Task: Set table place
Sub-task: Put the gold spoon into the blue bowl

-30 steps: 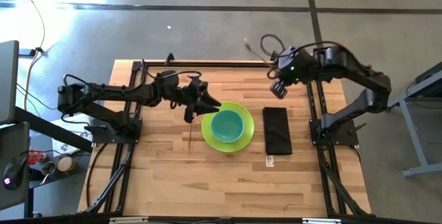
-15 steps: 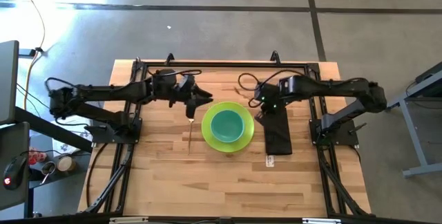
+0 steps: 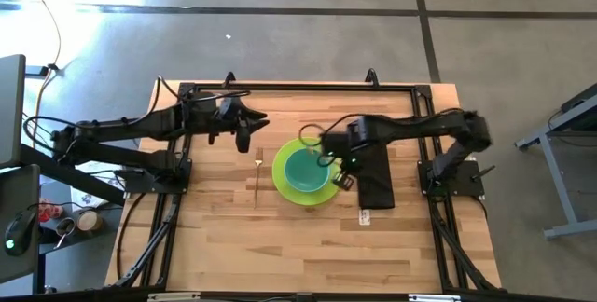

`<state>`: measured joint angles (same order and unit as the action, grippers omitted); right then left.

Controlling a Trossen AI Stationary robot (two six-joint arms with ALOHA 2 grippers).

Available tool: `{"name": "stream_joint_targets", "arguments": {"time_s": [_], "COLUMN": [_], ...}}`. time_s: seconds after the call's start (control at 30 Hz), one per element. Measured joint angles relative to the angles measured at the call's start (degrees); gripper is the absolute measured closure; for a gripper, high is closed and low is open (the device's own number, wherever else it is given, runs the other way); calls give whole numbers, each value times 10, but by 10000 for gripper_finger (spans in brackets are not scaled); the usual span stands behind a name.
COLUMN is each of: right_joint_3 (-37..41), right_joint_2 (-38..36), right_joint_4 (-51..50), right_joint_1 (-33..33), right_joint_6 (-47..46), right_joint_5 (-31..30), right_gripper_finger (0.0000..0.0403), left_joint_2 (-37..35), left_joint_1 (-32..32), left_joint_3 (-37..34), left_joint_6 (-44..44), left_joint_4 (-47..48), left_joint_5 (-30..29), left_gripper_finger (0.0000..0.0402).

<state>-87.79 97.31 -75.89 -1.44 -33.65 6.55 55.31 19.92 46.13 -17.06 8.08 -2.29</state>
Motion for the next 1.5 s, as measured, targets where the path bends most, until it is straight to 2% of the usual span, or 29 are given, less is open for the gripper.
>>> {"name": "stream_joint_targets", "arguments": {"time_s": [0.07, 0.17, 0.3, 0.5, 0.9, 1.07, 1.27, 1.5], "right_joint_3": [-61, -140, -186, -211, -189, -164, -81, -28], "right_joint_2": [49, 117, 154, 196, 197, 197, 175, 152], "right_joint_4": [-64, -150, -117, -139, -141, -141, -142, -140], "right_joint_1": [-13, -34, -50, -49, -84, -85, -88, -88], "right_joint_6": [42, 100, 161, 208, 291, 299, 299, 299], "right_joint_5": [-8, -61, -64, -127, -264, -274, -291, -341], "right_gripper_finger": [403, 403, 403, 403, 403, 403, 403, 403], "left_joint_2": [-6, -9, -9, -8, -8, -8, -8, -8], "left_joint_1": [0, 0, 0, 0, 0, 0, 0, 0], "left_joint_3": [0, 0, 0, 0, 0, 0, 0, 0], "left_joint_6": [3, 3, 3, 3, 2, 1, -5, -12], "left_joint_4": [6, 17, 30, 42, 51, 55, 55, 55], "left_joint_5": [-4, -3, -3, -3, 1, 3, 4, 3], "left_gripper_finger": [295, 295, 295, 295, 295, 295, 295, 295]}}
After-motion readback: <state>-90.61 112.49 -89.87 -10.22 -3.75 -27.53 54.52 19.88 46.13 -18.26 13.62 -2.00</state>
